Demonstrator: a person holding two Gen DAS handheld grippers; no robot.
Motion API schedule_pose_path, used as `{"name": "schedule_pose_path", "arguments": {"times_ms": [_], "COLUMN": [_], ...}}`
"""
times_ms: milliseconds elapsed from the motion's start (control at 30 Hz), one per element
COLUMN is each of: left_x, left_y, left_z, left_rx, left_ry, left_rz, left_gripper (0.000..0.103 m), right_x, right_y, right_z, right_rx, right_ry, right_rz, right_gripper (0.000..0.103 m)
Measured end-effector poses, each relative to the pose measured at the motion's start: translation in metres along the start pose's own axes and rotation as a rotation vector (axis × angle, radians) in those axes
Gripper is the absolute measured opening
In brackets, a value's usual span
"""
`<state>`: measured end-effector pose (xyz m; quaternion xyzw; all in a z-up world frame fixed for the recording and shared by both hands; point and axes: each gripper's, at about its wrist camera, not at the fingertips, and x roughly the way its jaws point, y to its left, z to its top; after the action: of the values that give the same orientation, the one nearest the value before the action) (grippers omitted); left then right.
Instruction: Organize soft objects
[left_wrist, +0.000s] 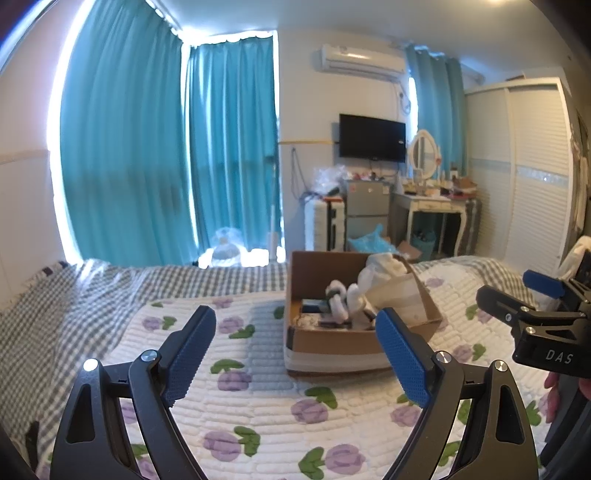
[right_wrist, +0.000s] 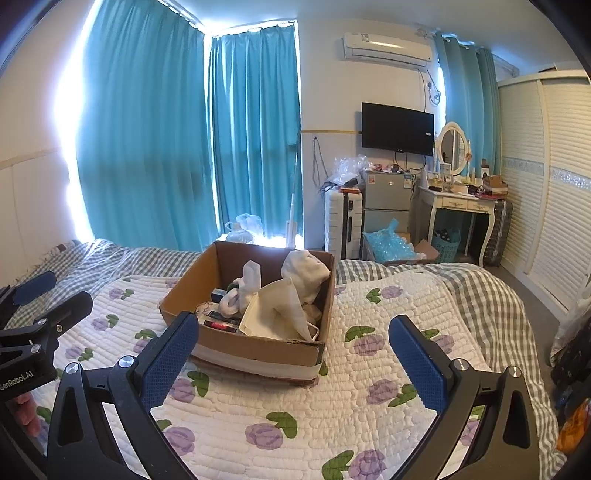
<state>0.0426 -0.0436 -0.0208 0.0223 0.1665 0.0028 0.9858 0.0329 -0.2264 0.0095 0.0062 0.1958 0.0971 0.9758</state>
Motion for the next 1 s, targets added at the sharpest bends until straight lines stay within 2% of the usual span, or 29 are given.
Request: {"name": "schedule_pose_path", "arguments": {"times_ms": [1000], "left_x": [-0.001], "left_y": [0.0011], "left_z": [-0.0035], "left_rx": [0.009], "left_ry": [-0.011], "left_rz": [0.008], "left_gripper": [0.09], "right_x": [0.0035], "right_y": [0.0041], "right_z": [-0.003], "right_rx": [-0.016], "right_ry": [0.011], "right_rz": [-0.003], "right_gripper": [0.103]}}
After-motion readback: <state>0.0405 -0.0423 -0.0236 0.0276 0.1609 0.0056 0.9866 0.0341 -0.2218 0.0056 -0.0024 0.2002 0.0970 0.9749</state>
